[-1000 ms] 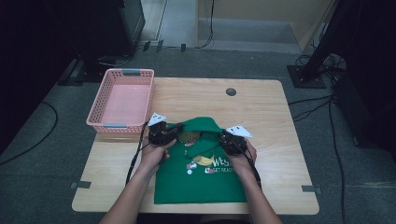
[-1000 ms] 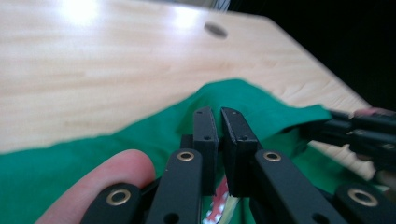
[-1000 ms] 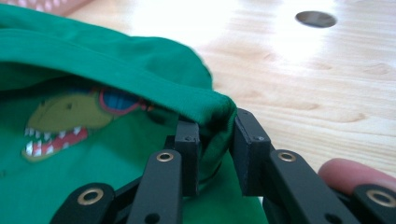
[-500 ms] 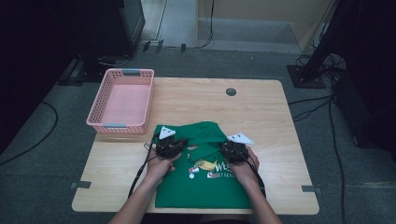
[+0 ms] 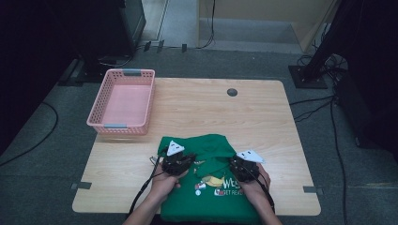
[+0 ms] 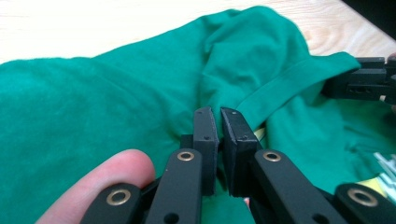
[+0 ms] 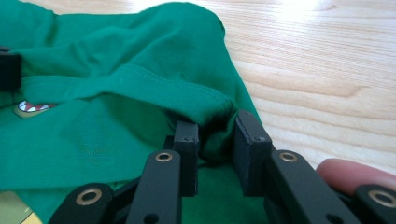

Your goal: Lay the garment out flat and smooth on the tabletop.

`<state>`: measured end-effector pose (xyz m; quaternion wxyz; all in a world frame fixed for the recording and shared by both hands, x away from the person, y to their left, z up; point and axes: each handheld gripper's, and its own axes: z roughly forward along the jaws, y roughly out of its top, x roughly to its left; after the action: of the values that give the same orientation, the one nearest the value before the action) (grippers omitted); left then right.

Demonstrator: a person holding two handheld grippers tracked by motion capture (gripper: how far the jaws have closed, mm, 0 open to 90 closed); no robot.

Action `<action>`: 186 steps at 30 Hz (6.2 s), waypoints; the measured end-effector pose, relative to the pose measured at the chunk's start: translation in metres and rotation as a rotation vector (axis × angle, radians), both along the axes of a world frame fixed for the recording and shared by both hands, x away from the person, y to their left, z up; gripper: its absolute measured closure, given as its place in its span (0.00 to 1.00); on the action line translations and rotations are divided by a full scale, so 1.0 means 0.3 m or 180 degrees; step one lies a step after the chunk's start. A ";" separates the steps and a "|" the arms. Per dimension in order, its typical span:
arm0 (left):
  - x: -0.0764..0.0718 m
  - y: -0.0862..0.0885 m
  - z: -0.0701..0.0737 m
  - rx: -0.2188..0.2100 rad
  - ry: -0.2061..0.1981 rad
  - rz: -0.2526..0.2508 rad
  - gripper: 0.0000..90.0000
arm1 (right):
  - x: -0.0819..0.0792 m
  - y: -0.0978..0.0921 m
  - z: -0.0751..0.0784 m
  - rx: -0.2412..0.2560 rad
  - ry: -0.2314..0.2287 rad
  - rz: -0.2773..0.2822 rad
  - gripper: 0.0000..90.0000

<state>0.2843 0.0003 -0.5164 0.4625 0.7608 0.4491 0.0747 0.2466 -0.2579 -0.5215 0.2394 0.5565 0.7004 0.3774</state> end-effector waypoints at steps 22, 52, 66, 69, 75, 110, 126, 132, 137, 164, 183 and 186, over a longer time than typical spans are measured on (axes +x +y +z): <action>0.548 0.004 0.273 0.0242 -0.0231 0.0858 0.42 | 0.558 -0.167 0.338 0.0979 -0.0092 -0.0372 0.43; 0.458 -0.025 0.007 0.0434 0.0089 0.0617 0.43 | 0.426 -0.275 0.083 0.0957 0.0686 -0.0292 0.76; 0.458 -0.014 -0.005 0.0381 -0.0001 0.0547 0.43 | 0.443 -0.311 0.104 0.0585 0.0569 -0.0356 1.00; 0.458 -0.014 -0.006 0.0390 -0.0017 0.0534 0.43 | 0.460 -0.310 0.131 0.0176 0.0392 -0.0404 1.00; 0.459 -0.010 -0.006 0.0408 -0.0018 0.0534 0.47 | 0.519 -0.291 0.135 -0.0981 0.0176 -0.0491 1.00; 0.494 0.081 0.155 0.0257 -0.0021 0.0800 0.43 | 0.526 -0.045 -0.012 -0.0232 0.0194 -0.0477 0.21; 0.486 0.079 0.016 0.0995 -0.0004 0.1078 0.67 | 0.553 -0.116 -0.013 -0.0229 0.0193 -0.0477 0.21; 0.479 0.066 0.032 0.0874 0.0046 0.0939 1.00 | 0.554 -0.117 -0.013 -0.0231 0.0194 -0.0470 0.21; 0.459 0.120 0.128 0.0432 -0.0062 0.1095 1.00 | 0.554 -0.117 -0.013 -0.0228 0.0194 -0.0470 0.21; 0.440 -0.007 0.010 0.0865 -0.0045 0.0664 0.46 | 0.619 -0.103 -0.011 -0.0263 0.0184 -0.0561 0.21; 0.476 0.013 -0.016 0.0911 -0.0298 0.0839 0.46 | 0.732 -0.063 -0.009 -0.0302 0.0169 -0.0646 0.21; 0.478 0.015 -0.015 0.0910 -0.0289 0.0839 0.46 | 0.732 -0.080 -0.005 -0.0217 0.0202 -0.0497 0.21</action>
<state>0.4277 0.0049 -0.5209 0.3558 0.7492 0.5083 0.2318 0.4661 -0.2819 -0.5231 0.2646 0.6126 0.6745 0.3158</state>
